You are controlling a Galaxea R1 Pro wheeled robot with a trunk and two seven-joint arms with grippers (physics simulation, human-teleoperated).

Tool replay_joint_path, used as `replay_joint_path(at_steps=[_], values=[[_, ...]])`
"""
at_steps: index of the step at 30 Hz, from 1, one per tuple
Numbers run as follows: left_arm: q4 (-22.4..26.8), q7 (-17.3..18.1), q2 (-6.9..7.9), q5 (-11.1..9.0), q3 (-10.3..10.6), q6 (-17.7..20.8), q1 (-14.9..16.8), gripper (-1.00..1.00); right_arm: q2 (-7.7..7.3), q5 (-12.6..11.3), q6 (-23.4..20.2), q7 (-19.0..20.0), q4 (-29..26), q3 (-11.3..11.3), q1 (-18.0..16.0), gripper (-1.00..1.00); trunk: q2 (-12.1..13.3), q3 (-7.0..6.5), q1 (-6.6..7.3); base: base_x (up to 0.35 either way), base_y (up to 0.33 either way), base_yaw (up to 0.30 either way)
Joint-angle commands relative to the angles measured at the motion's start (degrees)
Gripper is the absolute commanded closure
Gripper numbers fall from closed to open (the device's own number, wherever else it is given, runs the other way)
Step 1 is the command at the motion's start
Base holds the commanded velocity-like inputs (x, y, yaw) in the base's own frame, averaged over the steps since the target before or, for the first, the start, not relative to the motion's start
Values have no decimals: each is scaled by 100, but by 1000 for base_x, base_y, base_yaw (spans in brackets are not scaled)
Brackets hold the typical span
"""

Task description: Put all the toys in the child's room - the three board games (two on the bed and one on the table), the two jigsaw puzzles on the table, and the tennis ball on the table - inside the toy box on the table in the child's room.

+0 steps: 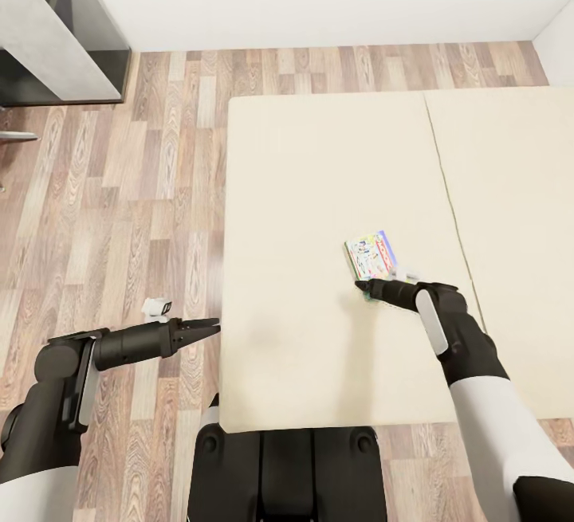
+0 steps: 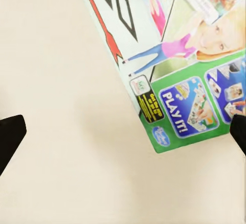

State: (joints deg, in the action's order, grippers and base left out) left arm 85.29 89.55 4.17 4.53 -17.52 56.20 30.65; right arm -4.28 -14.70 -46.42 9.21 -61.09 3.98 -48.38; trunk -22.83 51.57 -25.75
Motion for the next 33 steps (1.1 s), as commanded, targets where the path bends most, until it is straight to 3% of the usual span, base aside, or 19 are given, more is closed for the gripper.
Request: replay_joint_path(at_steps=[1,8,11,19,25,33], values=[[5,45,0,48,-5,59,3,-100,3,37,-198,45,-222,13,0,-100,-9,6,-4,0,0,0],[5,45,4,48,-13,58,3,-100,0,41,-1106,45,-1158,22,4,-100,-9,6,-4,0,0,0],[5,45,4,48,-13,58,3,-100,1,39,-1302,45,-1439,24,4,-100,-9,6,-4,0,0,0],[0,45,4,48,-19,58,3,-100,3,78,-1358,1,-1590,77,-24,-100,-9,6,-4,0,0,0],[-44,45,4,48,-125,58,3,-100,-20,106,-1358,-75,-1273,94,-350,-100,-9,6,-4,0,0,0],[-55,45,18,55,-321,58,3,-100,17,134,-1162,-532,198,63,-1319,-100,-9,6,-4,0,0,0]])
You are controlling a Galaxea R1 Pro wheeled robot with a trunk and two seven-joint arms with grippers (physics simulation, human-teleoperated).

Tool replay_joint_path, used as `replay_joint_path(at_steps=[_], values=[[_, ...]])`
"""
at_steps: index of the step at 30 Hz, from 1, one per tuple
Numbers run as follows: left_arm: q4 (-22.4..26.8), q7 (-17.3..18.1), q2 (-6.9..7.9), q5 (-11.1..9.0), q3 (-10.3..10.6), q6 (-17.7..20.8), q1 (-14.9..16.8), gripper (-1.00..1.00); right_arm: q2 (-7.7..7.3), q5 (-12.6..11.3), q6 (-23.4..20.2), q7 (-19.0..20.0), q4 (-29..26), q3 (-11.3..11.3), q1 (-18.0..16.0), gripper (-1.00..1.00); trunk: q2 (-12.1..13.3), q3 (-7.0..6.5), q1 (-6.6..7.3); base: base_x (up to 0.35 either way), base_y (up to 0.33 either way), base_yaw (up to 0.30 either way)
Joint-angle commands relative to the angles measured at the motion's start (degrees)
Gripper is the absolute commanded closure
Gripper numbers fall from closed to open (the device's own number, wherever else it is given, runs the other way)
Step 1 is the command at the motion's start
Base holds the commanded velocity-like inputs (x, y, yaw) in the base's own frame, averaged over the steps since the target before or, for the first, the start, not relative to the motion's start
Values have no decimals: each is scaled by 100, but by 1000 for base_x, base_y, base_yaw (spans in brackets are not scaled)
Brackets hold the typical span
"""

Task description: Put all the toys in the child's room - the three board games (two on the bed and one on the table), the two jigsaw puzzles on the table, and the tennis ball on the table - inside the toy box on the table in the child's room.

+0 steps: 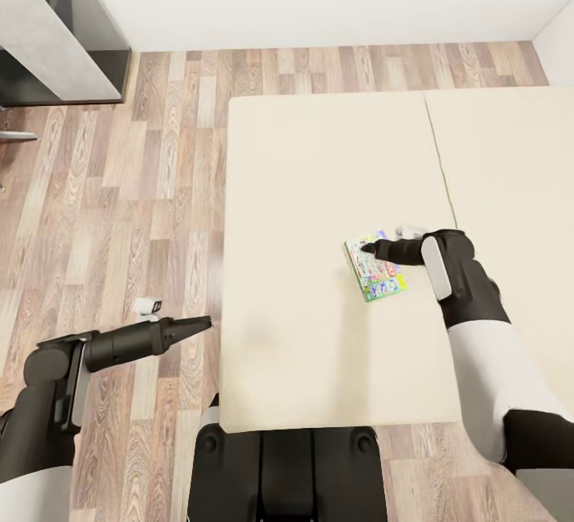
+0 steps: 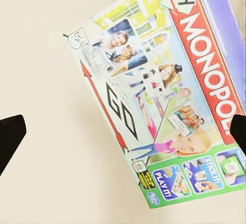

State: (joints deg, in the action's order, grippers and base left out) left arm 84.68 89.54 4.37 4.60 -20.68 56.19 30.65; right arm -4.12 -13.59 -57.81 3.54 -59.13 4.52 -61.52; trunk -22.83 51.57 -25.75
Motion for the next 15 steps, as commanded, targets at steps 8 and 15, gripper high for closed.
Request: replay_joint_path(at_steps=[8,15], values=[[4,46,2,54,-168,59,3,-100,5,36,549,-264,1528,-24,-789,-100,-9,6,-3,0,0,0],[4,46,16,52,-369,59,3,-100,-12,35,1170,-733,2494,-31,-1085,-100,-9,6,-3,0,0,0]])
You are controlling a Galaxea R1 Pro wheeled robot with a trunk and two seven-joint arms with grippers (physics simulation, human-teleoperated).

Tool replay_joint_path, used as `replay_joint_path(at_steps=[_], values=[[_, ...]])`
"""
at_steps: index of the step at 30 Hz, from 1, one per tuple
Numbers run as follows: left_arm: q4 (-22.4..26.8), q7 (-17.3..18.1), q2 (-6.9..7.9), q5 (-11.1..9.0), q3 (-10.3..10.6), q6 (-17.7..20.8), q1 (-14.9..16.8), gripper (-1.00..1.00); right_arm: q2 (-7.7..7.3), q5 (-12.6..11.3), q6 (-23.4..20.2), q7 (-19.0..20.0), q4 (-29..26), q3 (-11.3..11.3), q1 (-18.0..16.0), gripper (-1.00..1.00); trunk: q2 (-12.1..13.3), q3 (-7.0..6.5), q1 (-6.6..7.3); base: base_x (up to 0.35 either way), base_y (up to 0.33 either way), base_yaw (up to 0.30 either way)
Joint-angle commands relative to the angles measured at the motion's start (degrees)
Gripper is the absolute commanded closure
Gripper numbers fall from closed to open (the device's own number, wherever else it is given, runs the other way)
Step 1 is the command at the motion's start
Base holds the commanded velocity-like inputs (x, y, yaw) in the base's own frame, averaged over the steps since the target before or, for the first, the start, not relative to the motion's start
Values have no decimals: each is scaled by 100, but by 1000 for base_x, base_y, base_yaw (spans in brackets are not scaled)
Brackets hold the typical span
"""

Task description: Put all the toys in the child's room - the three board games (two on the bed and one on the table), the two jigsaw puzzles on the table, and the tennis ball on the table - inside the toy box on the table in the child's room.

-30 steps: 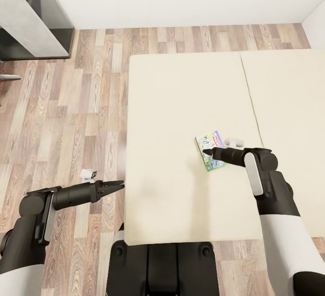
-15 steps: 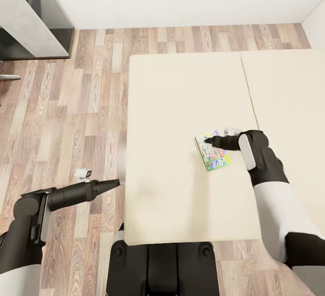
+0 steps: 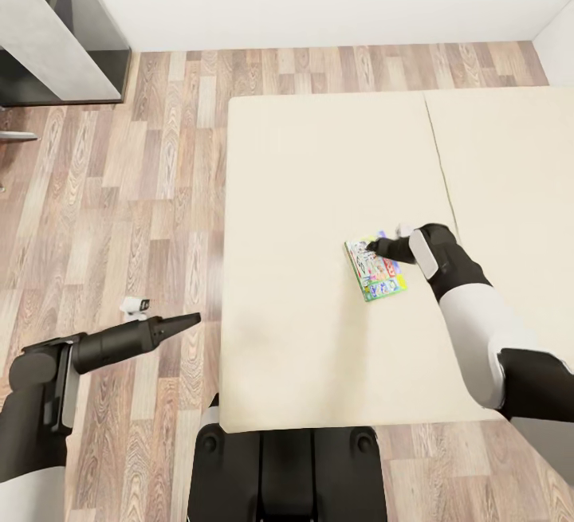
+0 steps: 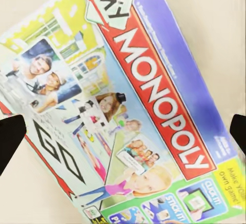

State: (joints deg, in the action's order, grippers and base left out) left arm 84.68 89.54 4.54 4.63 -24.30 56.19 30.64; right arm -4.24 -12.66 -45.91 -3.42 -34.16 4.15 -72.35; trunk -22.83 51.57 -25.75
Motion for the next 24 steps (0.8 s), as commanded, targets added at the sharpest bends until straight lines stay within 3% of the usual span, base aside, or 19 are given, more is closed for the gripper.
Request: replay_joint_path(at_steps=[1,12,24], values=[[5,46,0,48,-76,59,3,-100,-15,-59,29,-89,69,5,-17,-100,-9,6,-3,0,0,0],[5,46,63,49,-366,59,3,-100,2,-69,95,-133,131,-2,-42,-100,-9,6,-3,0,0,0],[5,46,131,53,-440,61,3,-100,10,-69,97,-130,127,-2,-43,-100,-9,8,-3,0,0,0]])
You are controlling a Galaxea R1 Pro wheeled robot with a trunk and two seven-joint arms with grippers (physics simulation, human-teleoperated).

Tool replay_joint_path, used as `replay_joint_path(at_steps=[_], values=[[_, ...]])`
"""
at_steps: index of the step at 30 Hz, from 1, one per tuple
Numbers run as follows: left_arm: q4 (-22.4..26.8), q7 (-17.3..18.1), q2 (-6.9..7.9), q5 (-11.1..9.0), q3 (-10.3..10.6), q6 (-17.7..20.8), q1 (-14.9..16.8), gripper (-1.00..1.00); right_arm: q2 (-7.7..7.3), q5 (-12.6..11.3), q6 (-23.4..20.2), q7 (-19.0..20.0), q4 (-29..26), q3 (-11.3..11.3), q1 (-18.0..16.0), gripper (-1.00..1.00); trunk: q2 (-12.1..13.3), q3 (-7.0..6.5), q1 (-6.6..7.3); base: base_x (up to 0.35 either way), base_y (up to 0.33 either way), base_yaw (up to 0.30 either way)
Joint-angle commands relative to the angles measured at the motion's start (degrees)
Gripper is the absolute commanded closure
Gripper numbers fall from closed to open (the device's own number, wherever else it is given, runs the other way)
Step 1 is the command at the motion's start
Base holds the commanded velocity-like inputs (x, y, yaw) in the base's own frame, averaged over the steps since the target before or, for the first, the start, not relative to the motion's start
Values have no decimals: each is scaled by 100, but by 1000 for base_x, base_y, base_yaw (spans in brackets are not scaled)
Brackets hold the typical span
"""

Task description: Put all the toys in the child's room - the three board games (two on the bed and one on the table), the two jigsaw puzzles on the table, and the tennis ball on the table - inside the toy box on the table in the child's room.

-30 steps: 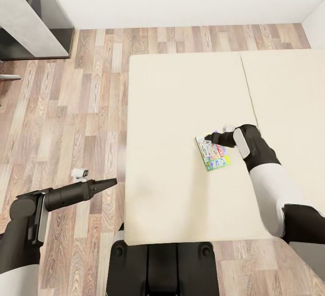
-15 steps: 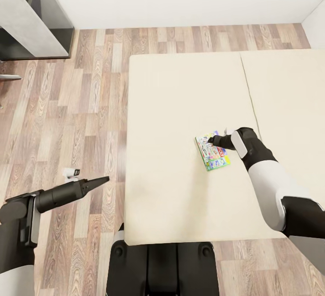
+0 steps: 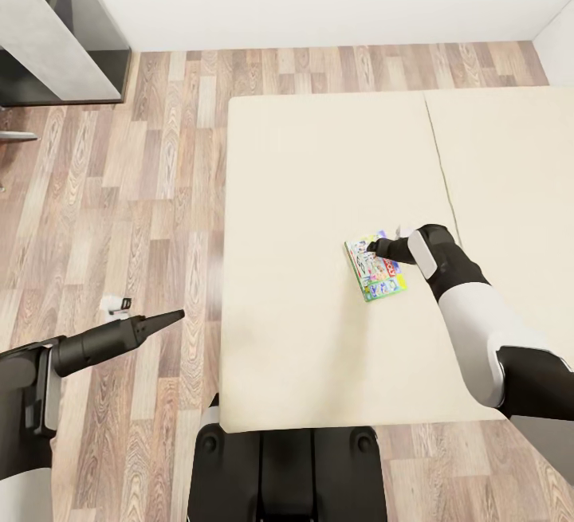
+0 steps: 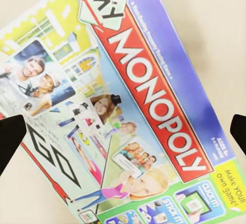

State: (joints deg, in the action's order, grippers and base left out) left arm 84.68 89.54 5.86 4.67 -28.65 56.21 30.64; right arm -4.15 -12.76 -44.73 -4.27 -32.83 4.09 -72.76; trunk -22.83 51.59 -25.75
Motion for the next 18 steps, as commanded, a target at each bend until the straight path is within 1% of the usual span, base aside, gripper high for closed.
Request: replay_joint_path(at_steps=[1,10,13,18], values=[[5,46,2,50,-6,58,3,-100,1,-60,-20,-44,-7,5,-2,-100,-9,8,-3,0,0,0],[5,46,43,51,-13,57,1,-100,6,-60,-10,-39,-73,4,-2,-100,-9,57,-3,0,0,0],[5,46,78,52,-12,62,-3,-100,3,-60,-10,-38,-115,-1,-2,-100,-9,82,-3,0,0,0],[5,46,109,49,-11,63,-5,-100,-23,-60,-9,-38,-132,-4,-2,-100,-9,127,-3,0,0,0]])
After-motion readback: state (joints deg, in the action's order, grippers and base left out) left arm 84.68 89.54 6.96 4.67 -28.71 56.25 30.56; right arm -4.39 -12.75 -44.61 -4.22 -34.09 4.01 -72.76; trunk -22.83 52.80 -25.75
